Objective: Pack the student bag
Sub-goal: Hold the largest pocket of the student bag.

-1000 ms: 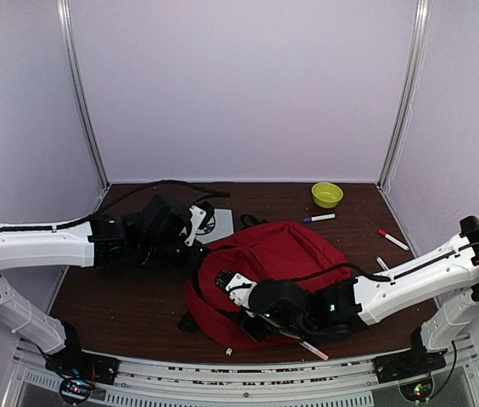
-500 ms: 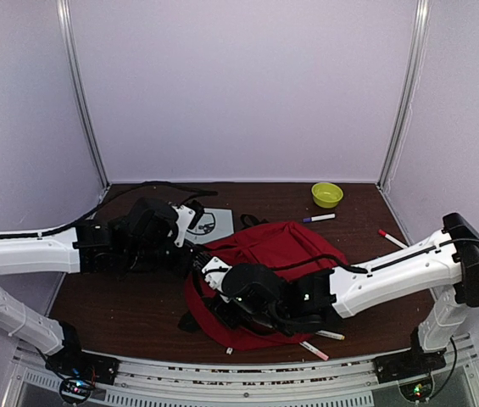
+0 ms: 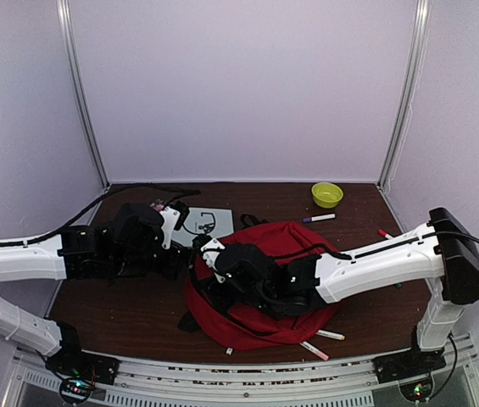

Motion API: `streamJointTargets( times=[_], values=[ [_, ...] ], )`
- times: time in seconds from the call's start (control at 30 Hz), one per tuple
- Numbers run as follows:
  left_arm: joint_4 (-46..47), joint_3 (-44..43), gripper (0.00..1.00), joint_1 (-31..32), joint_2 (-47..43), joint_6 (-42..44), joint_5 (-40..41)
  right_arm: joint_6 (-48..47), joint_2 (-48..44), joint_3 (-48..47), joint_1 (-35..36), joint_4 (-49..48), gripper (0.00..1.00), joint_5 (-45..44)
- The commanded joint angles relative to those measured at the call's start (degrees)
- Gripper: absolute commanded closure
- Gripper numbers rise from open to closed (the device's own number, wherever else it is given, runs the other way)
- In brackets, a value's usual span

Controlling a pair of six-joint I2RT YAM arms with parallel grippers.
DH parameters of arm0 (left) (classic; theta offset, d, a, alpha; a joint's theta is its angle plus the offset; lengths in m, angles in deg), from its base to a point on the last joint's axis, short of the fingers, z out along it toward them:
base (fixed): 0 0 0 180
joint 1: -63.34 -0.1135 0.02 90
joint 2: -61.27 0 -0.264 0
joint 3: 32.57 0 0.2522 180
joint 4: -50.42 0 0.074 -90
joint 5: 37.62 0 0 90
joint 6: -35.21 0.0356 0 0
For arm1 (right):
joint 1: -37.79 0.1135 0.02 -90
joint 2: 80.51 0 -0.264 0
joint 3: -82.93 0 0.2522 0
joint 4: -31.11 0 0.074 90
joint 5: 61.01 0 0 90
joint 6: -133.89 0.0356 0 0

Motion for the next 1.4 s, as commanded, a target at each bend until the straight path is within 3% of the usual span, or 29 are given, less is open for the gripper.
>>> streamJointTargets(
  times=[0.0, 0.83, 1.07, 1.2, 1.37],
  values=[
    [3.81, -0.01, 1.0, 0.21, -0.58, -0.61, -0.65, 1.31, 1.34, -2.97, -0.23, -0.62, 0.49, 1.78],
    [3.7, 0.09, 1.0, 0.23, -1.03, -0.52, -1.19, 4.71, 5.51, -4.57, -1.68, 1.61, 0.8, 3.49],
    [3.33, -0.36, 1.0, 0.24, -1.39, -0.3, -1.2, 4.73, 5.41, -3.12, -1.86, 3.26, 0.81, 1.59],
    [3.37, -0.6, 1.0, 0.22, -1.12, -0.33, -1.45, 4.72, 4.66, -2.17, -1.95, 2.69, 1.0, 2.15],
    [3.33, -0.88, 1.0, 0.25, -0.77, -0.31, -1.64, 6.59, 2.73, -0.21, -2.65, -0.24, 1.0, 4.64]
  ],
)
